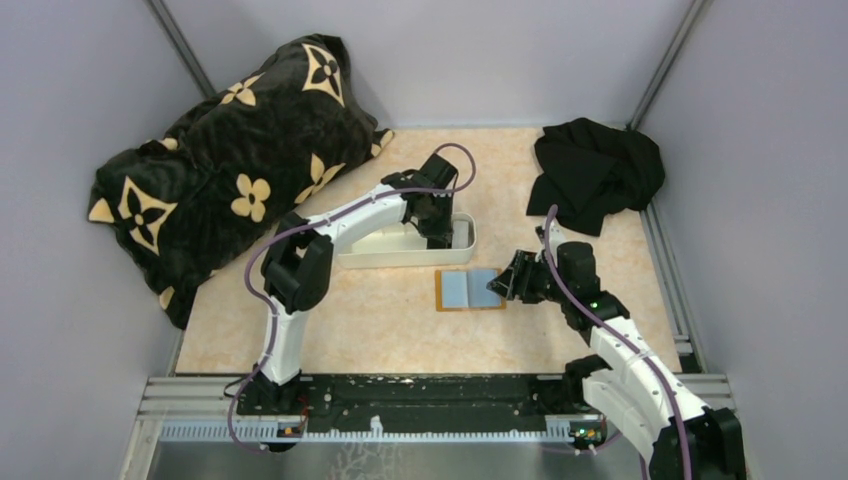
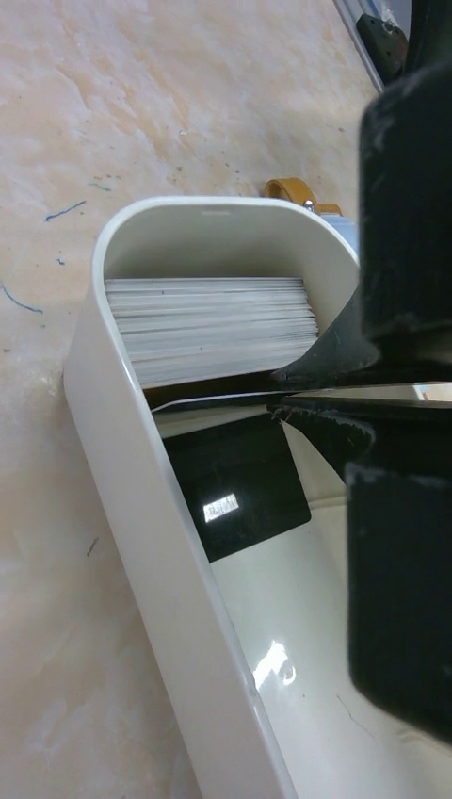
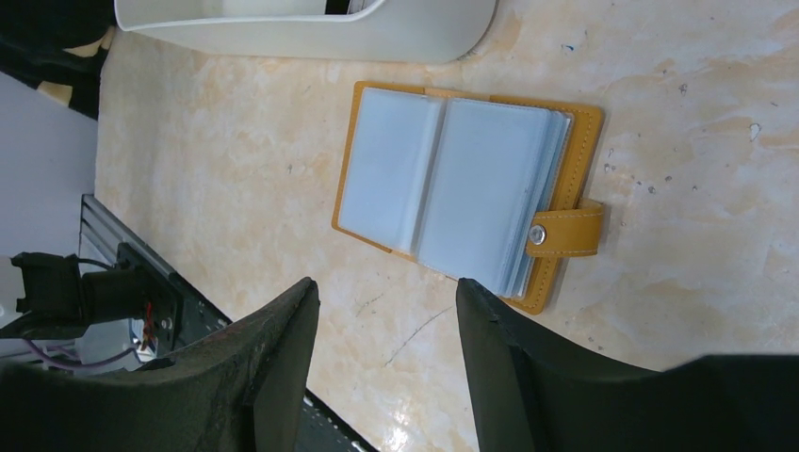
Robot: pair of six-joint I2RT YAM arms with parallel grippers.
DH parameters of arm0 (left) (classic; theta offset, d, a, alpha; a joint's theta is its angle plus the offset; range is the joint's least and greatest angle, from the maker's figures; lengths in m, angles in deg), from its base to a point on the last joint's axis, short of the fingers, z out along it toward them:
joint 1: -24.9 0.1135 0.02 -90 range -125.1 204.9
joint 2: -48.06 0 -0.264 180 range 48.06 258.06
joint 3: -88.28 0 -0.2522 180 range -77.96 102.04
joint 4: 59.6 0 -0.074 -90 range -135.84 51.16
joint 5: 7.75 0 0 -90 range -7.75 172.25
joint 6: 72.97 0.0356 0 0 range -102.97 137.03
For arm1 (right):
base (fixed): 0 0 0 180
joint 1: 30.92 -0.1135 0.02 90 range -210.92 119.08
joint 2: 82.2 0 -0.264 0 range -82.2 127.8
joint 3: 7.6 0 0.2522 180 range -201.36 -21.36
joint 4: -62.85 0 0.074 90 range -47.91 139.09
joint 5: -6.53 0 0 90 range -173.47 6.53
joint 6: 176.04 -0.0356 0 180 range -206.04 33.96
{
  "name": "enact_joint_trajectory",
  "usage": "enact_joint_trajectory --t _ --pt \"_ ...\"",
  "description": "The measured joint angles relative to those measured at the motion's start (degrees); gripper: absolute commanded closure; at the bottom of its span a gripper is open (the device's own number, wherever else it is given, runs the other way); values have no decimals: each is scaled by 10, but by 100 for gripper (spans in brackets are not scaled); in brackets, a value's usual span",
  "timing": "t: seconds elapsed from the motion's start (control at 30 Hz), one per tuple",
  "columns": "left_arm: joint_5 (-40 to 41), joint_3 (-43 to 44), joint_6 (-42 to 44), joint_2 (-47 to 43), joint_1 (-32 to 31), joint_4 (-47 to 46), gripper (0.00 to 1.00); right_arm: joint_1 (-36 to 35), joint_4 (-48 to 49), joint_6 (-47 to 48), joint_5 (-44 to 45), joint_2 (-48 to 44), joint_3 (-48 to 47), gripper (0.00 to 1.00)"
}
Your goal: Take the credit cards out of the card holder
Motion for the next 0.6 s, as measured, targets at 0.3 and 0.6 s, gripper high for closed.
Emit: enact_joint_trajectory --t 0.3,0.6 --pt "-22 31 0 2 -10 -3 78 0 1 1 0 0 0 44" --pt "-31 36 0 3 -15 -5 78 0 9 4 -7 1 3 44"
